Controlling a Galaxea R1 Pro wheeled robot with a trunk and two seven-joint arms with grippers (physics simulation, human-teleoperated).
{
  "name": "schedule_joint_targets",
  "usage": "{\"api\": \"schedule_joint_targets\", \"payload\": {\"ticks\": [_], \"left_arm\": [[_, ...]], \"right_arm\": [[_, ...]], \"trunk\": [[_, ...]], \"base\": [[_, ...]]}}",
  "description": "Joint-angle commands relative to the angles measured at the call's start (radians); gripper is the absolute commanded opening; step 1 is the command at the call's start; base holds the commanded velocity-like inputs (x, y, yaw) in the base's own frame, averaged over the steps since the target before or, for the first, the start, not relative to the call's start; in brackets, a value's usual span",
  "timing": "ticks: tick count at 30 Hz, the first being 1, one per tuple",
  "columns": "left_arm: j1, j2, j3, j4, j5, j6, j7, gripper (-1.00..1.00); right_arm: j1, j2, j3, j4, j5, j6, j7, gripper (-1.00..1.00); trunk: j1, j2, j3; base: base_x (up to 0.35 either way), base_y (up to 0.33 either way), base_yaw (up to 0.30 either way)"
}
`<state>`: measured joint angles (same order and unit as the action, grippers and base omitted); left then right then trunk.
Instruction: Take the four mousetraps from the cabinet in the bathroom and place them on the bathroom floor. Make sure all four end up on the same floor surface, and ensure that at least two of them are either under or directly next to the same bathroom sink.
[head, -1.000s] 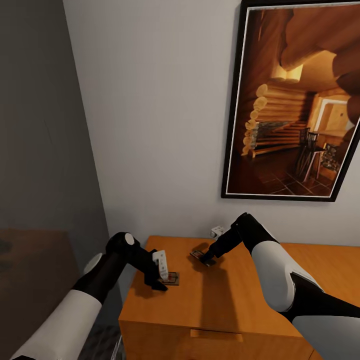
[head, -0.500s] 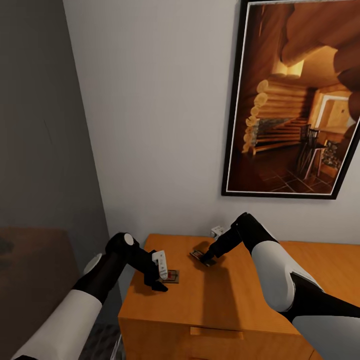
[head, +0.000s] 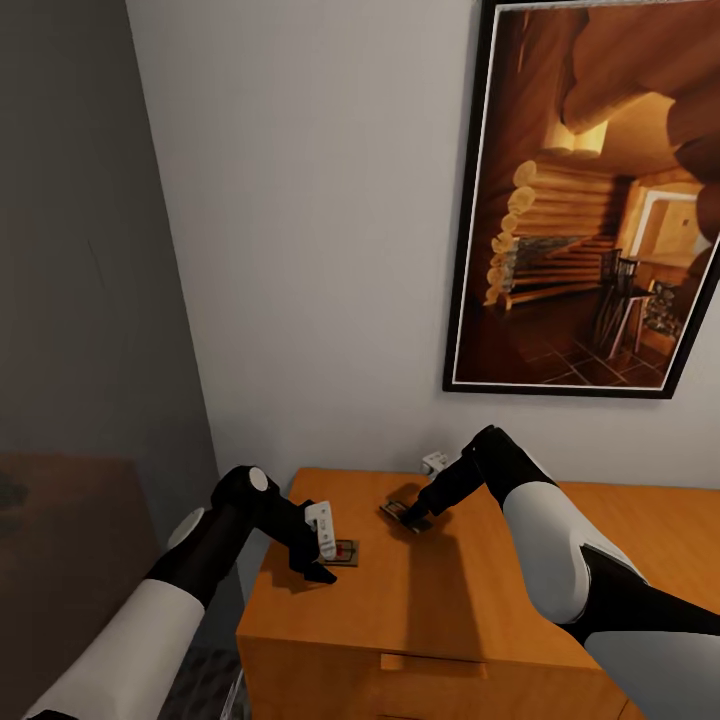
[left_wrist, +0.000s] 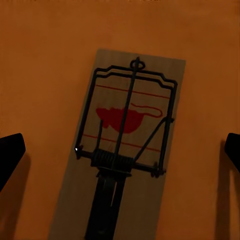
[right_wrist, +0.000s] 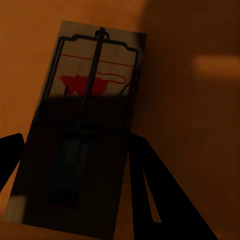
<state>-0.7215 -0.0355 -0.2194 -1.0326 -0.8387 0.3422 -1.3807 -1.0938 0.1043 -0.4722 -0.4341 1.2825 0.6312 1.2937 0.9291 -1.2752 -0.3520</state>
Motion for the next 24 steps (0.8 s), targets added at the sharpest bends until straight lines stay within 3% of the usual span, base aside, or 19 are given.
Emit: {"api": "schedule_joint_targets", "payload": {"ticks": [1,5,24], "left_arm": [[0.000,0.000,0.000,0.011,0.000,-0.003,0.000,1.00],[0.000,0.000,0.000,0.012,0.000,-0.011,0.001,1.00],[0.001,-0.002,-0.001,0.013,-0.002,-0.013,0.001,1.00]], "right_arm": [[0.000,0.000,0.000,0.000,-0.002,0.005,0.003,-1.00],[0.000,0.000,0.000,0.000,-0.002,0.005,0.003,-1.00],[-0.001,0.000,0.000,0.000,-0.002,0.005,0.002,-1.00]], "trunk": [[0.000,0.000,0.000],[0.012,-0.021,-0.010],[0.012,-0.021,-0.010]], "base": [[0.000,0.000,0.000],[0.000,0.000,0.000],[0.000,0.000,0.000]]}}
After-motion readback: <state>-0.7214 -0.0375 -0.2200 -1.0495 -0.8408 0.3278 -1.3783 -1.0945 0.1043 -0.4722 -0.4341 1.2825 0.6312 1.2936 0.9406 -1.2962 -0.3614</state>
